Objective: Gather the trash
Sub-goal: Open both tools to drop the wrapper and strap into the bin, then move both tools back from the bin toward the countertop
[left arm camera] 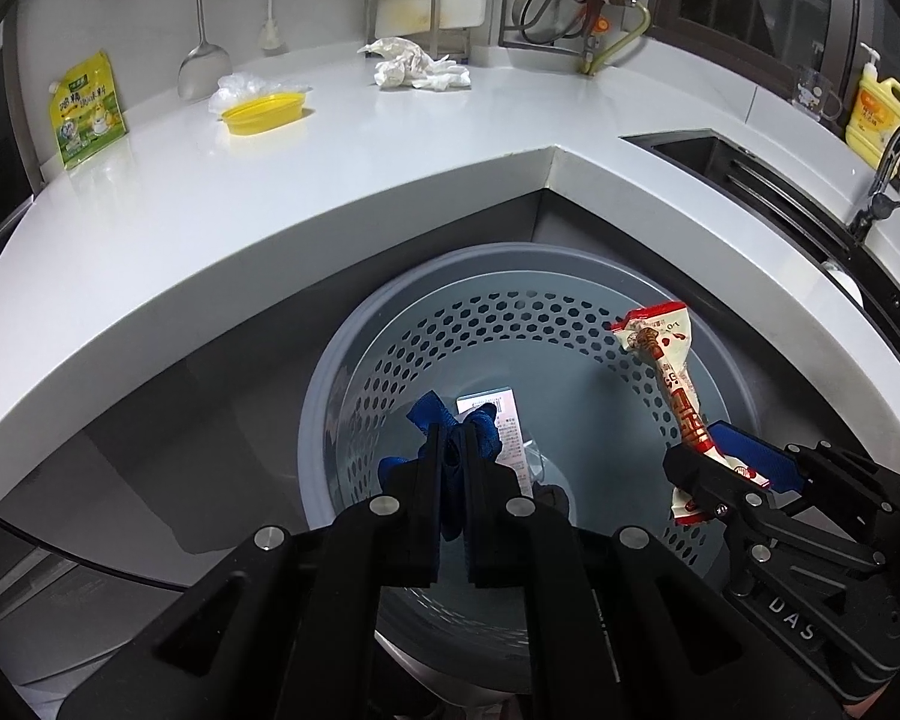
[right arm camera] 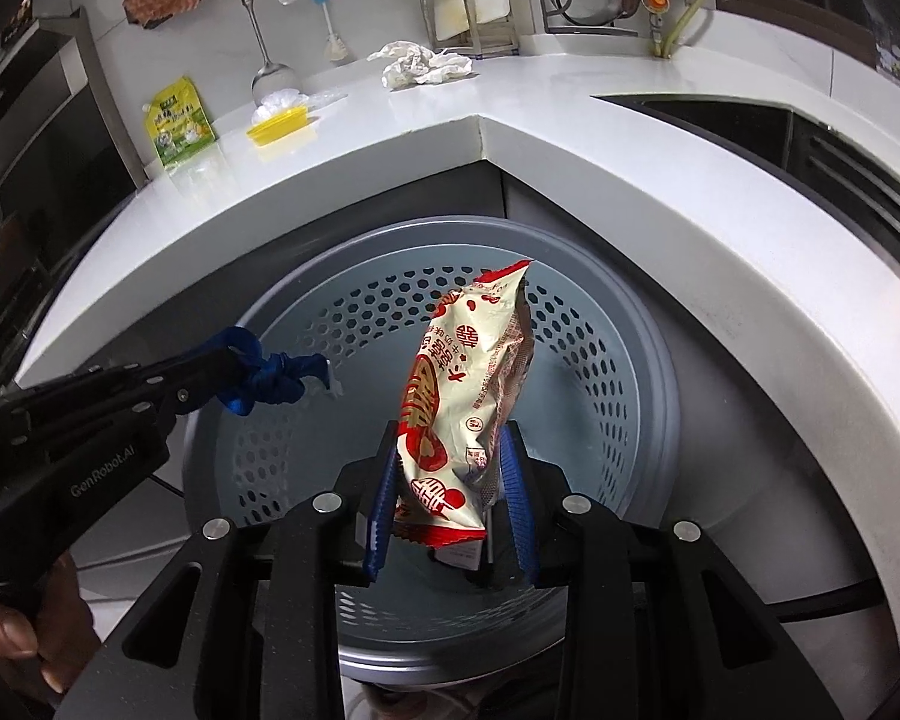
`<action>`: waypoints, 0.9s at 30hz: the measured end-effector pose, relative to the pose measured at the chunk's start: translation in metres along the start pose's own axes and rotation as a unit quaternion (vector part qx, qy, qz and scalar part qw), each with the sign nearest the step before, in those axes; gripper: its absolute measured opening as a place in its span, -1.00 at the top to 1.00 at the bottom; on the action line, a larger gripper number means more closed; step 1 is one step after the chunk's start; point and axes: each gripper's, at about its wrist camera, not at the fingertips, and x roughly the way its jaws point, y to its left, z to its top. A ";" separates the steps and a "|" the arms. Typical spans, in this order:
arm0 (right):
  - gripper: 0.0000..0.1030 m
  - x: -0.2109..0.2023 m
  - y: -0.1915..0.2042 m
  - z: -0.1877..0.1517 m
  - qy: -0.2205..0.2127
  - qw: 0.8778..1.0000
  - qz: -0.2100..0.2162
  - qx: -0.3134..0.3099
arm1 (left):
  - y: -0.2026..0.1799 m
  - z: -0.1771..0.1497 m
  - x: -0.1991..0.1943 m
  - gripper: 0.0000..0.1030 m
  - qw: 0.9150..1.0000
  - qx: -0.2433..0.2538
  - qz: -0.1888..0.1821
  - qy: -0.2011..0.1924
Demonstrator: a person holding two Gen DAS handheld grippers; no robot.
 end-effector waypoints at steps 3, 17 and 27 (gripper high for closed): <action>0.37 0.001 0.003 0.000 -0.001 1.000 -0.009 -0.010 | 0.002 0.000 0.002 0.84 1.000 -0.003 0.000 0.002; -0.40 -0.015 -0.002 0.005 -0.041 0.999 -0.035 -0.008 | 0.013 0.000 -0.005 0.09 1.000 -0.016 0.011 -0.014; -0.55 -0.029 0.005 0.014 -0.064 0.995 -0.075 -0.015 | 0.022 0.006 -0.027 -0.57 0.998 -0.020 0.026 -0.056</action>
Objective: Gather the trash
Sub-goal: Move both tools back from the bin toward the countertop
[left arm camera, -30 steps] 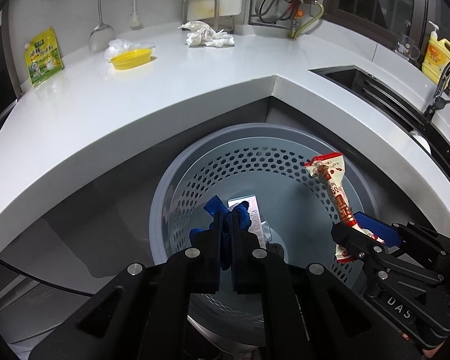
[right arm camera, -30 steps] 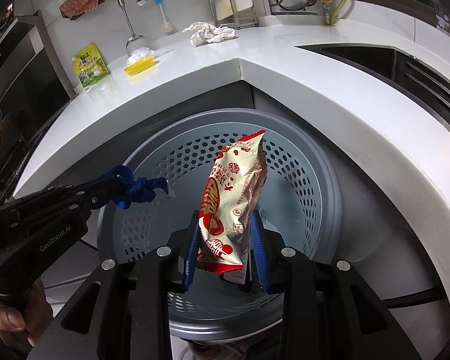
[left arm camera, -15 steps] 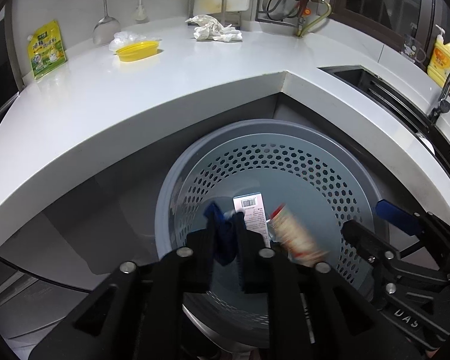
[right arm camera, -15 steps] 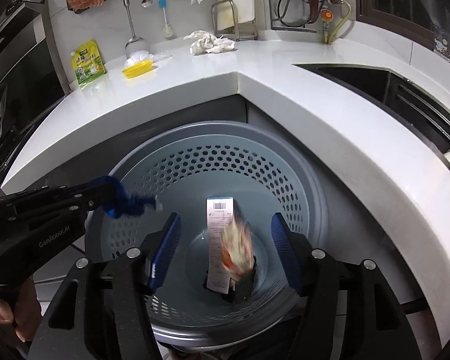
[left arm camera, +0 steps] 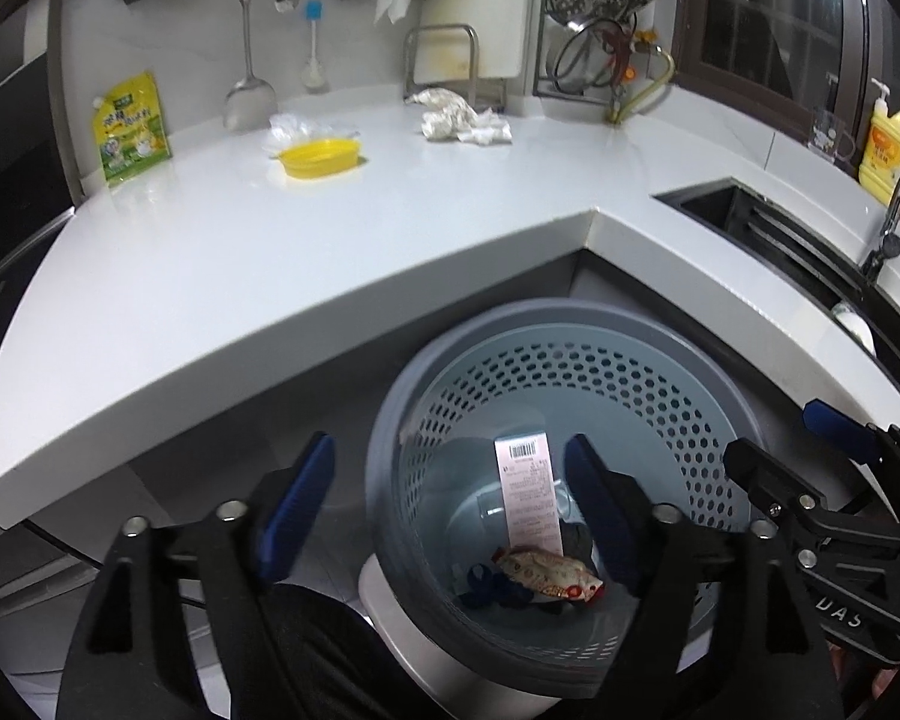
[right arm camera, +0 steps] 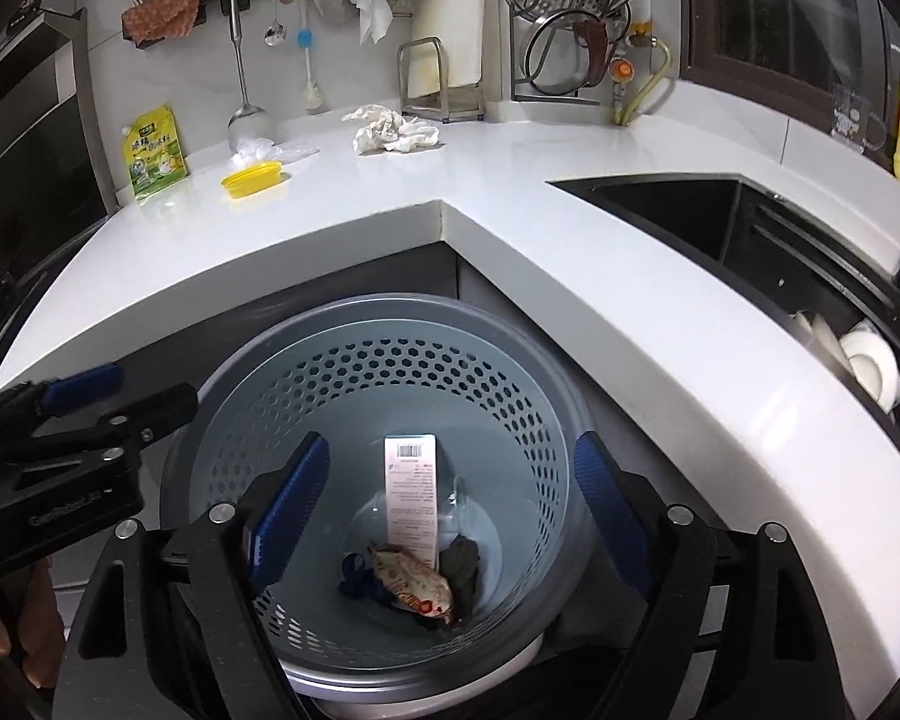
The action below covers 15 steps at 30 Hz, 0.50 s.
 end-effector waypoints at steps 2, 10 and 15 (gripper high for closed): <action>-0.56 0.000 0.002 0.001 0.004 1.000 0.000 -0.002 | 0.003 0.002 -0.003 -0.60 1.000 -0.004 0.002 -0.005; -0.56 0.003 0.011 0.006 0.018 0.999 0.029 0.001 | 0.015 0.007 -0.012 -0.84 1.000 -0.018 0.019 -0.017; -0.56 0.000 0.007 0.022 -0.015 0.999 0.028 0.015 | 0.030 0.020 -0.016 -0.86 0.999 -0.027 0.033 -0.030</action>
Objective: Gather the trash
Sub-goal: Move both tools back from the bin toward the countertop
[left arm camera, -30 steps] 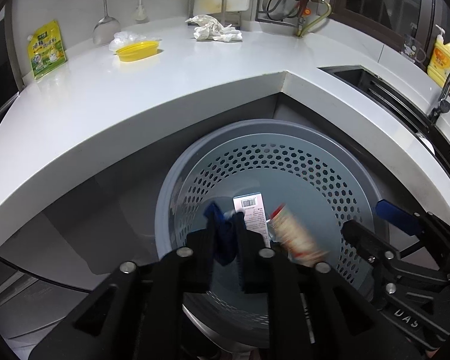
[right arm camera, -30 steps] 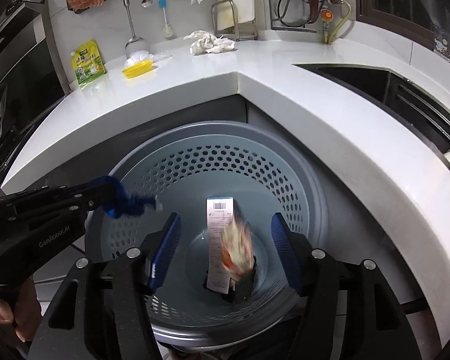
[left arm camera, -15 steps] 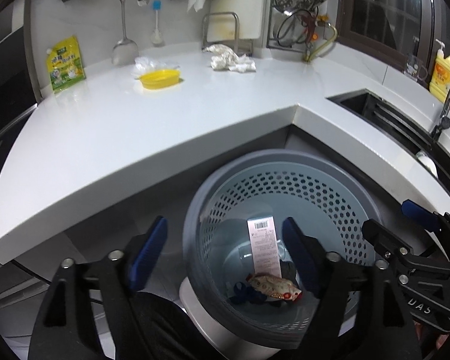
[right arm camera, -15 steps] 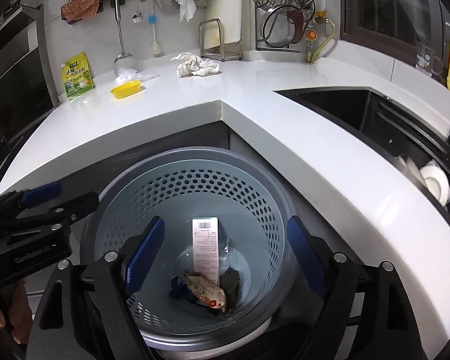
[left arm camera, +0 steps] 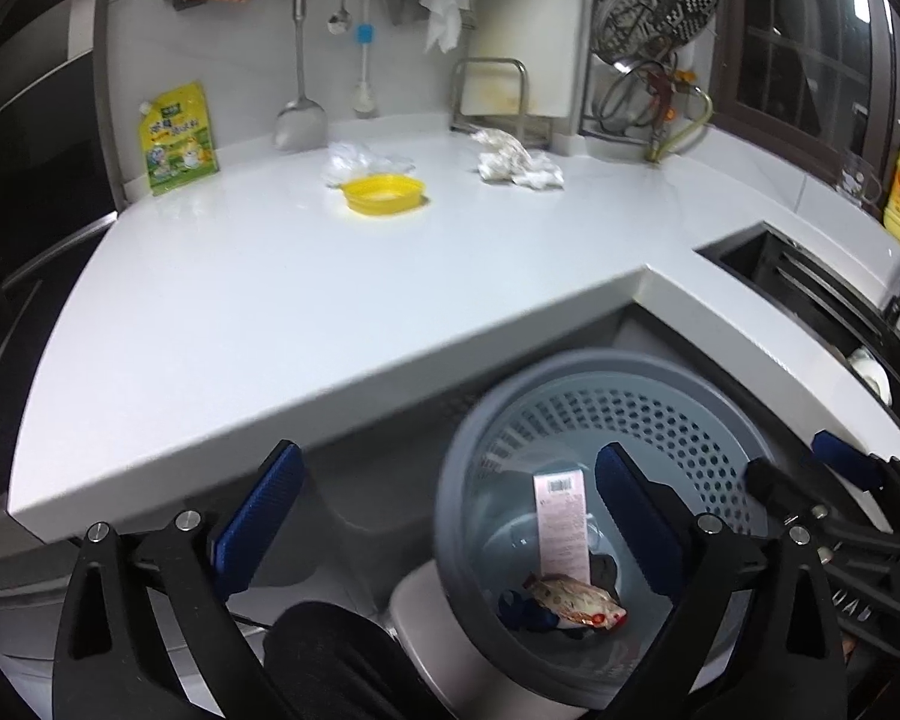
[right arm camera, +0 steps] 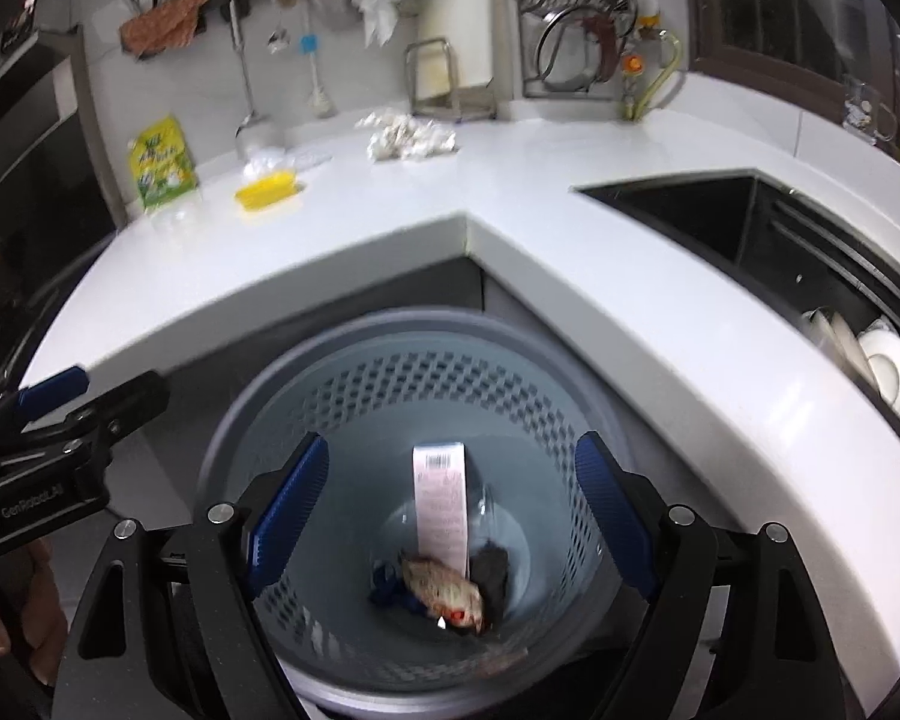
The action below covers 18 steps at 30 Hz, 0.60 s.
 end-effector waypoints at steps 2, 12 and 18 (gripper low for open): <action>-0.56 -0.003 0.001 0.011 -0.015 1.000 -0.003 -0.015 | 0.004 0.009 -0.001 -0.87 1.000 -0.002 0.006 -0.010; -0.58 0.020 0.004 0.087 -0.038 0.997 0.012 -0.068 | 0.026 0.078 0.012 -0.87 0.998 -0.003 0.036 -0.053; -0.58 0.050 0.009 0.133 -0.038 0.996 0.026 -0.081 | 0.045 0.115 0.038 -0.87 0.997 -0.028 0.043 -0.051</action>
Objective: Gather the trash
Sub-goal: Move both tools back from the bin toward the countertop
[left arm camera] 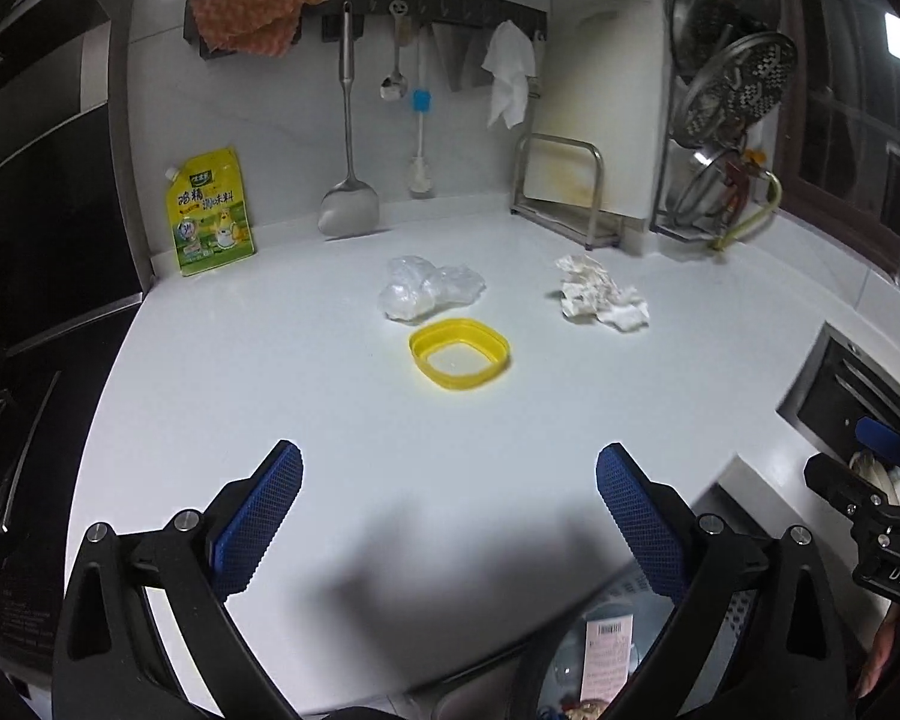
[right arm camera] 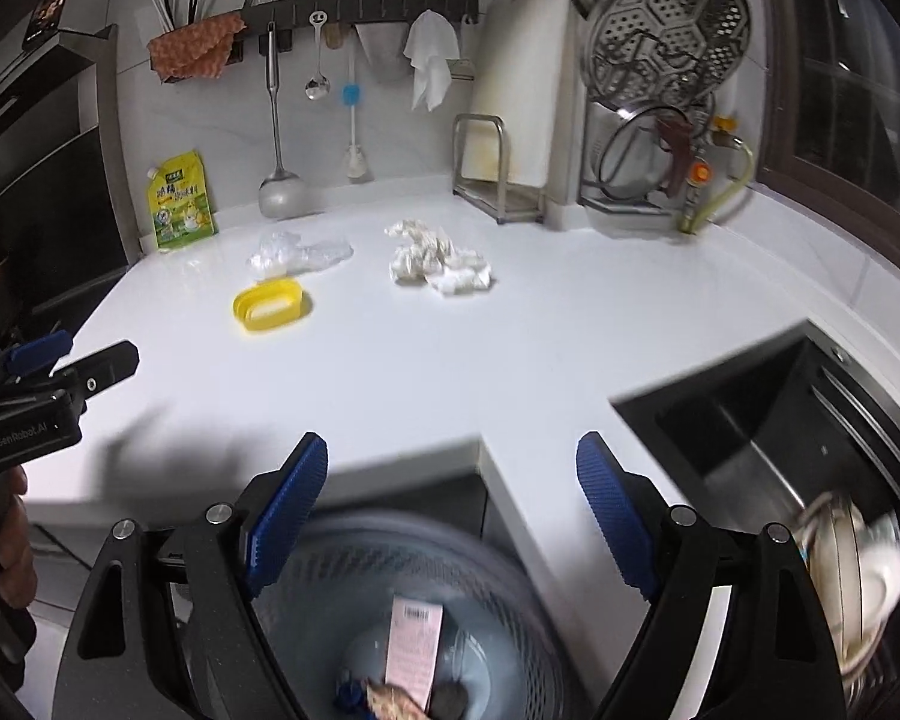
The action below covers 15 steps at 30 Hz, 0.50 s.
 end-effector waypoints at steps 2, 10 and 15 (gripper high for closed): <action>-0.58 0.015 -0.001 0.015 0.000 1.000 -0.001 -0.007 | 0.003 0.008 0.012 -0.87 1.000 -0.006 0.004 0.004; -0.58 0.088 -0.012 0.055 0.043 0.999 0.026 -0.018 | 0.018 0.035 0.068 -0.87 0.999 -0.036 0.027 0.031; -0.58 0.120 -0.022 0.070 0.055 0.998 0.031 -0.017 | 0.015 0.044 0.098 -0.87 0.997 -0.044 0.029 0.055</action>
